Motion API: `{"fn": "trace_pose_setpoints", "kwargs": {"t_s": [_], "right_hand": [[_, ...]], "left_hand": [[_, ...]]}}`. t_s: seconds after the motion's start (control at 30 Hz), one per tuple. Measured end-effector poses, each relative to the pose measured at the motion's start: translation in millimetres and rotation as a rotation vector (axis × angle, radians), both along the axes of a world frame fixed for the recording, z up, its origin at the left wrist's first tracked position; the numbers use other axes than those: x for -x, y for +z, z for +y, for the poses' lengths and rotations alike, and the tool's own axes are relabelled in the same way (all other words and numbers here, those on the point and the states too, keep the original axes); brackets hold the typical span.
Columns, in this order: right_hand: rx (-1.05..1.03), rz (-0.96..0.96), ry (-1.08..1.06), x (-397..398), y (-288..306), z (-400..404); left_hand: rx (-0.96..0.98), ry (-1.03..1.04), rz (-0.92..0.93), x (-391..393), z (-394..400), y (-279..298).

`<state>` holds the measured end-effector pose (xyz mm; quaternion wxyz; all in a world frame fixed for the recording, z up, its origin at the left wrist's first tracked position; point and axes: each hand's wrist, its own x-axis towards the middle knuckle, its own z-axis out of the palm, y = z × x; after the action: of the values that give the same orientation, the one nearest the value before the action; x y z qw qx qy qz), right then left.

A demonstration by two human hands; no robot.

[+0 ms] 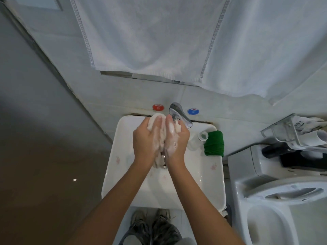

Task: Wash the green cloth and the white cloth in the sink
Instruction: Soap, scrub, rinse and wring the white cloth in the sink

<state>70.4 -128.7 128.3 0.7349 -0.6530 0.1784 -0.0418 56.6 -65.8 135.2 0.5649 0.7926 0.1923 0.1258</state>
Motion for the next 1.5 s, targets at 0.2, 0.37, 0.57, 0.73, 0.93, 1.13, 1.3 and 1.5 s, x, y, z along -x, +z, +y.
{"fn": "trace_pose_setpoints", "kwargs": {"t_s": [0.2,0.37,0.57,0.73,0.93,1.13,1.3,1.5], "right_hand": [[0.228,-0.037,0.152,0.0,2.9,-8.8],[0.145,0.104,0.173,-1.6,1.2,-6.8],[0.312,0.076,0.204,-1.6,-11.2,-7.3],[0.392,0.048,0.310,4.3,-6.3,-8.1],[0.434,-0.023,0.243,-12.2,5.2,-14.1],[0.361,-0.043,0.235,10.0,0.1,-5.9],[0.221,0.071,0.134,-12.2,5.7,-13.4],[0.364,-0.022,0.233,19.2,22.4,-5.9]], "left_hand": [[-0.029,0.016,0.100,6.9,-6.6,-13.7],[-0.043,0.018,0.109,10.8,-8.7,-10.4],[-0.158,-0.060,0.135,9.8,-3.2,-10.7],[-0.098,0.012,0.128,-0.2,-0.4,0.1],[-0.096,0.008,0.091,15.4,-14.8,5.2],[-0.104,0.020,0.111,-5.7,7.9,4.3],[0.015,0.016,0.125,22.0,-20.9,7.7],[-0.092,-0.010,0.115,4.2,5.9,9.5]]}}
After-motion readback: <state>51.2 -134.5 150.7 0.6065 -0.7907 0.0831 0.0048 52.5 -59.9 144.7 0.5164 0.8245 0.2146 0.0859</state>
